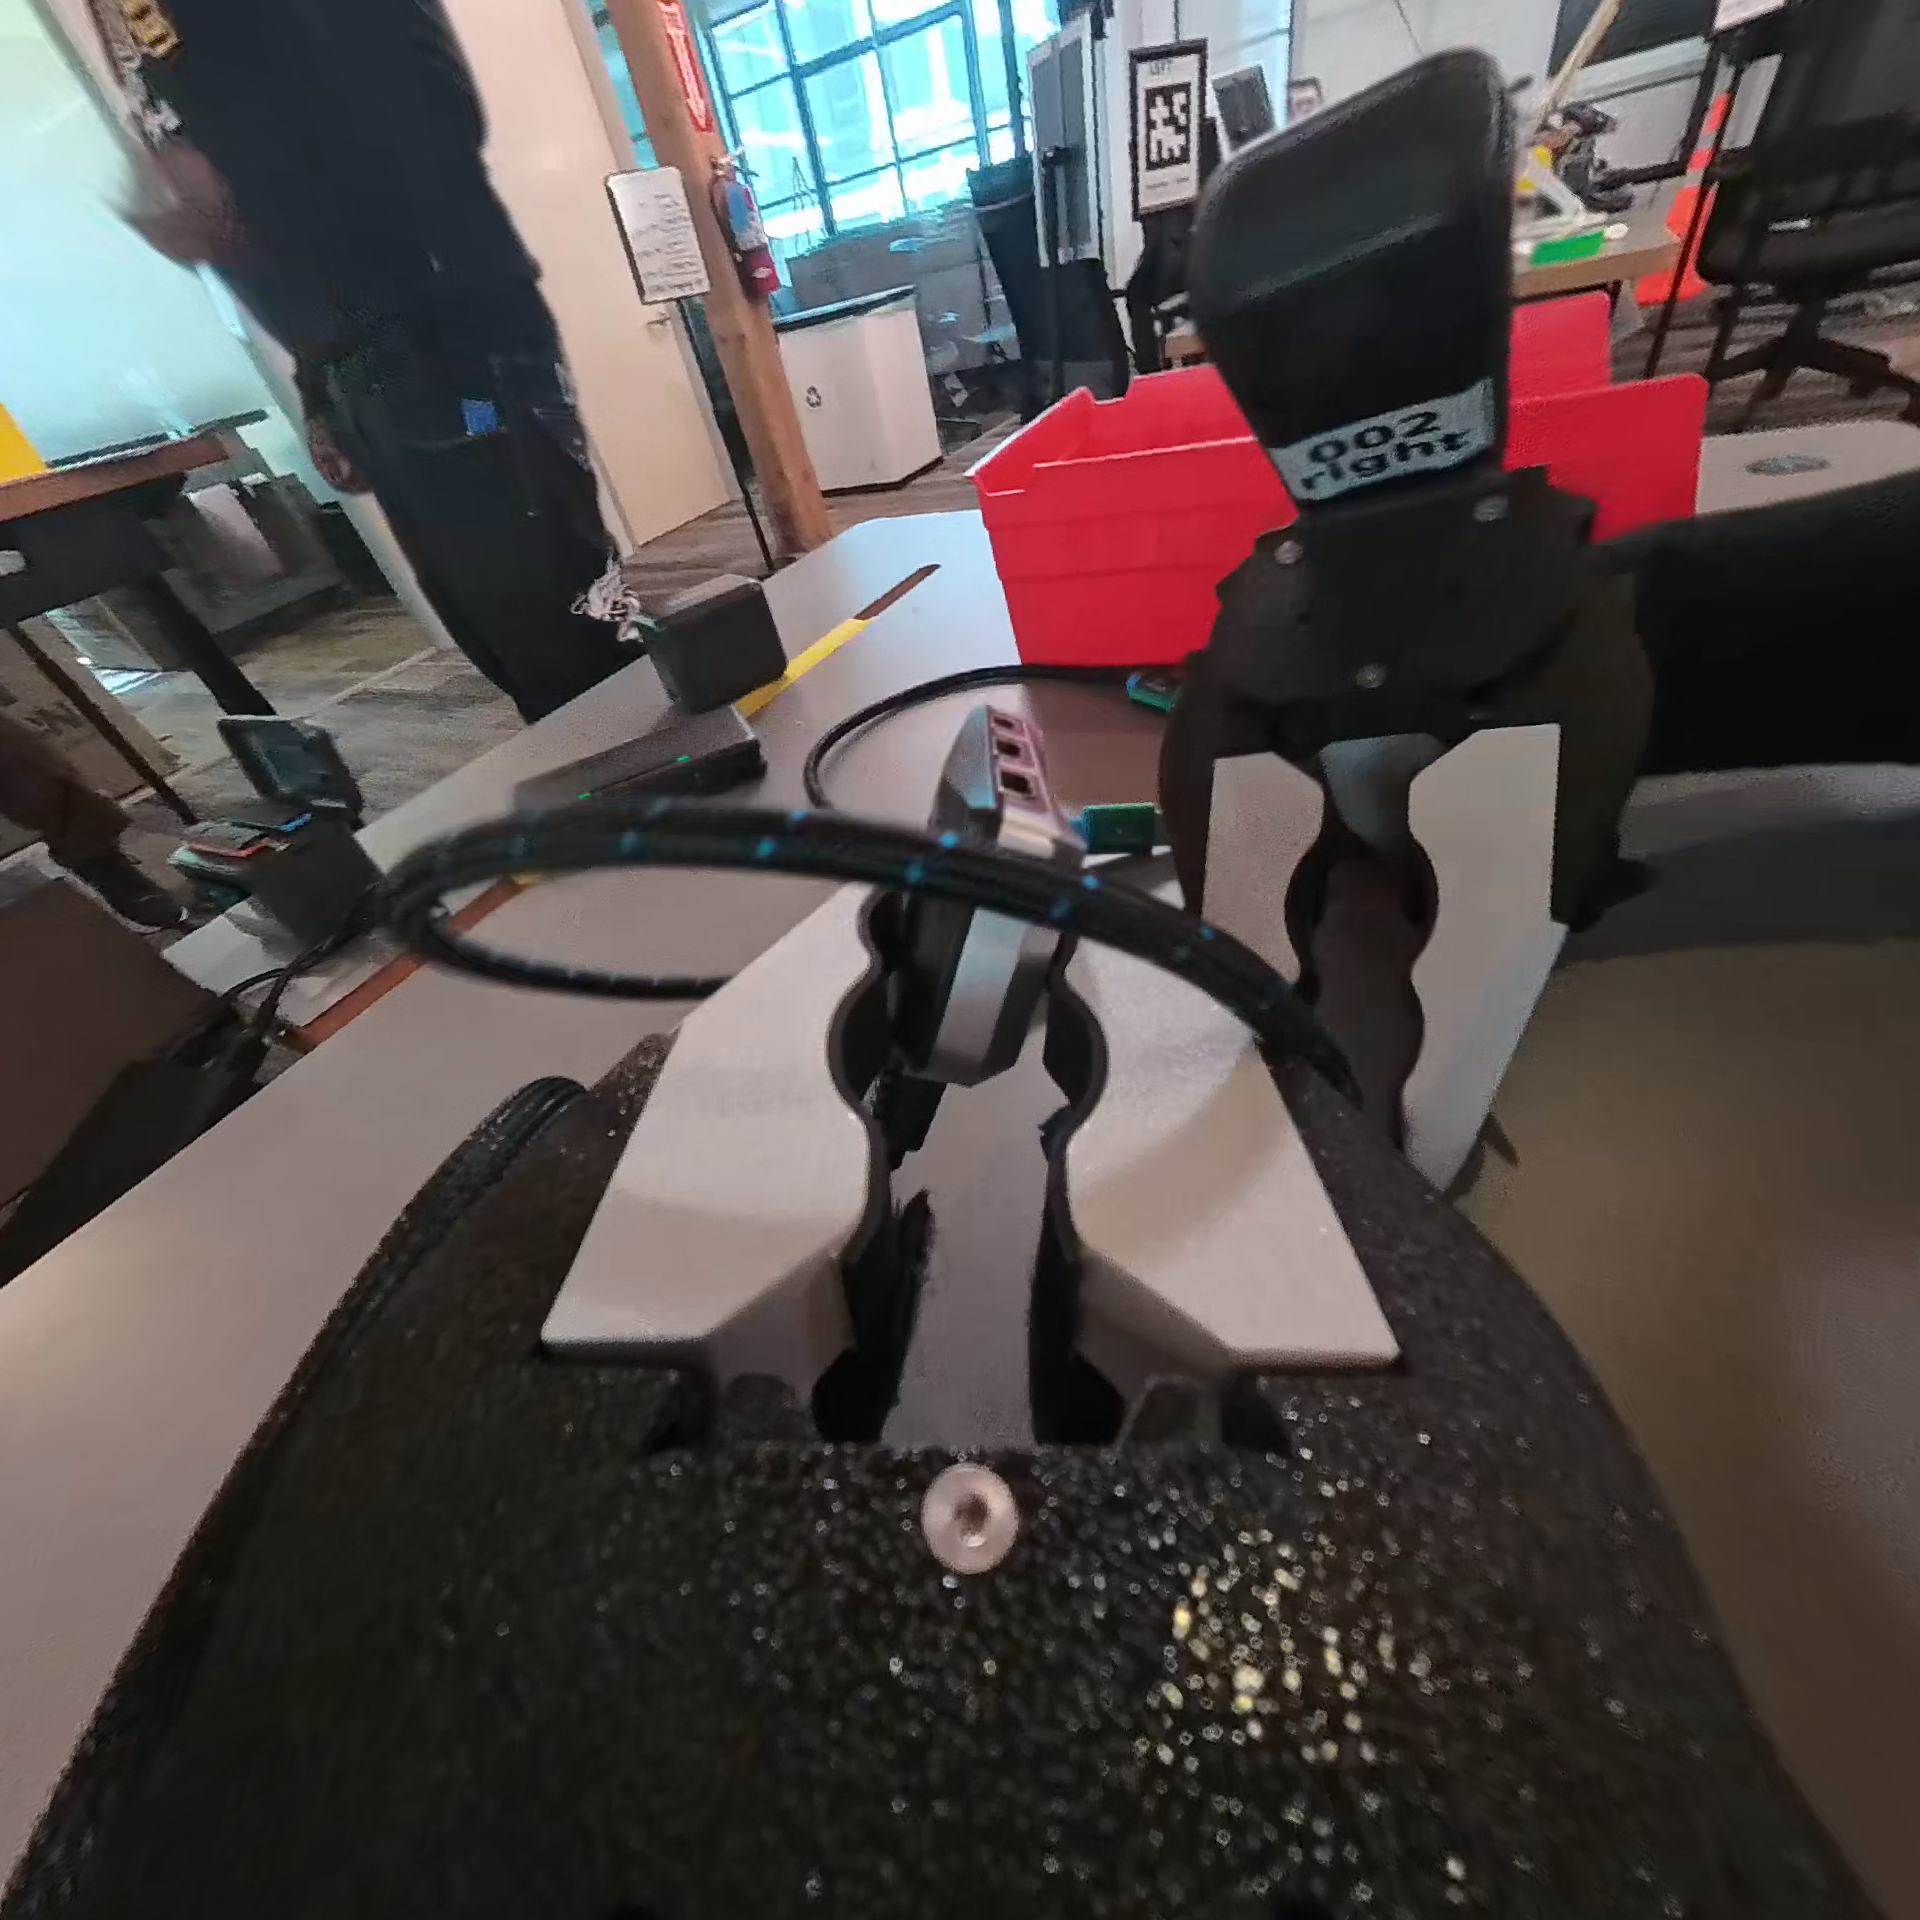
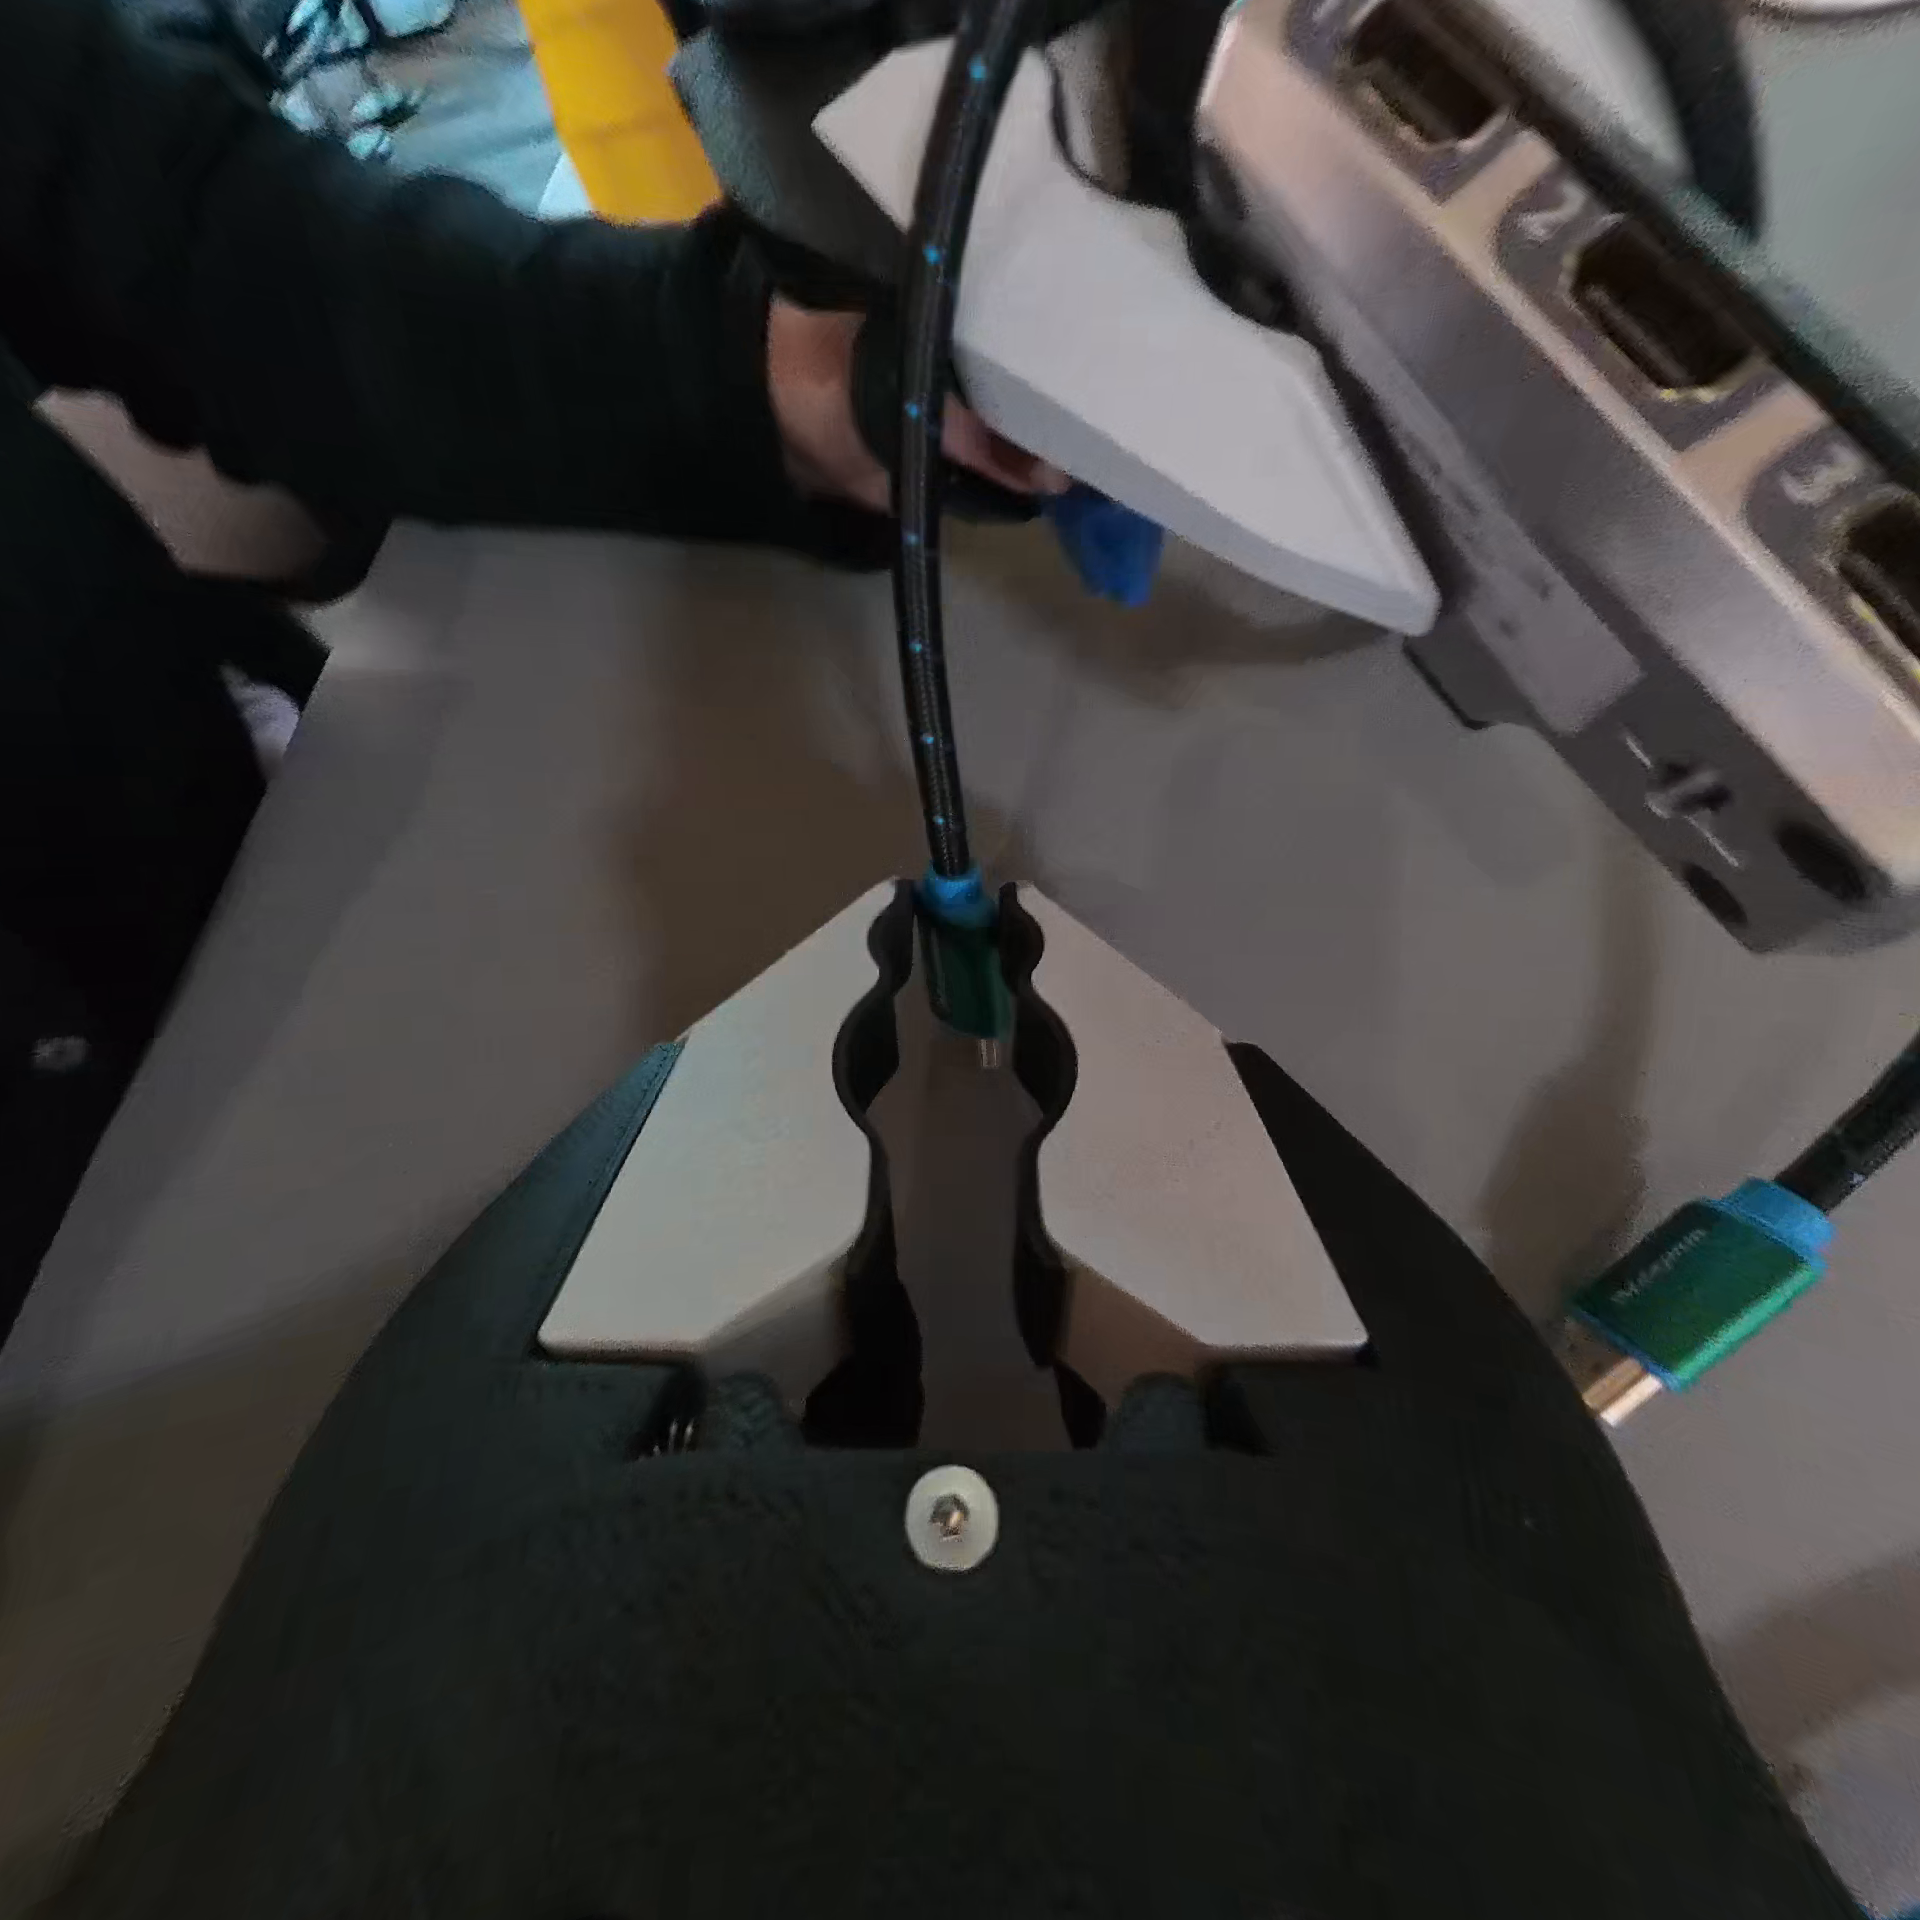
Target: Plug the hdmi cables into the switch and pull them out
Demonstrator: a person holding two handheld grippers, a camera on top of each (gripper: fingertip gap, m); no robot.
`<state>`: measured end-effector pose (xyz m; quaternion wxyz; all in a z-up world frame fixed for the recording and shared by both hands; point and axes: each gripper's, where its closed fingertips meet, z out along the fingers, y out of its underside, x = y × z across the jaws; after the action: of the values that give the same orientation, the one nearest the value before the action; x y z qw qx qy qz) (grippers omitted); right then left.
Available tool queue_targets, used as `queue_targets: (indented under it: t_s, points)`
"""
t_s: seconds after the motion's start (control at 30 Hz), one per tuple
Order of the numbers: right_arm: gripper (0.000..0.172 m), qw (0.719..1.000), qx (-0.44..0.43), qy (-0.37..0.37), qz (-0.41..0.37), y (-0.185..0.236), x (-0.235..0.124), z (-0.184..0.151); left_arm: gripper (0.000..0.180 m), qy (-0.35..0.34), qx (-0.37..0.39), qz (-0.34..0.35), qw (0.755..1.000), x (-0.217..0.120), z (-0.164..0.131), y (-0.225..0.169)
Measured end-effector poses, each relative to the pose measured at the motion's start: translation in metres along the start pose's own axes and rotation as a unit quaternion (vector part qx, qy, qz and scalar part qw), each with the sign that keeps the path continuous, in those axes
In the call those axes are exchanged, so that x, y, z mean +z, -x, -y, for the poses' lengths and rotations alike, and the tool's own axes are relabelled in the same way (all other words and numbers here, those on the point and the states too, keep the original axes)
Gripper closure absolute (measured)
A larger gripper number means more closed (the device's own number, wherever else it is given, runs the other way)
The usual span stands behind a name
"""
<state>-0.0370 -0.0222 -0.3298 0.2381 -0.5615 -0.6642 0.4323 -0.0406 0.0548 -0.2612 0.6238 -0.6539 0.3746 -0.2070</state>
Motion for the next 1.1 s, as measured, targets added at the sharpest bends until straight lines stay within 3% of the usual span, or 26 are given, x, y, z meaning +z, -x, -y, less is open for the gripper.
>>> queue_targets:
  t_s: [0.33,0.63,0.83,0.97,1.1]
  points:
    - [0.146,0.986,-0.007,0.112,0.123,0.019,-0.005,-0.020,0.158,0.017,0.025,-0.019,0.999,0.005,-0.006,-0.011]
    - [0.134,0.979,0.009,0.126,0.163,0.015,-0.032,-0.013,0.157,0.013,0.027,-0.026,0.999,0.004,-0.006,-0.012]
    - [0.141,0.966,-0.010,0.170,0.196,0.013,-0.029,-0.026,0.157,0.014,0.032,-0.030,0.999,0.005,-0.007,-0.015]
    - [0.159,0.956,-0.009,0.191,0.224,0.015,-0.026,-0.031,0.157,0.016,0.036,-0.031,0.999,0.005,-0.008,-0.016]
    - [0.161,0.952,0.004,0.181,0.248,0.024,-0.022,-0.028,0.157,0.016,0.037,-0.031,0.999,0.005,-0.008,-0.015]
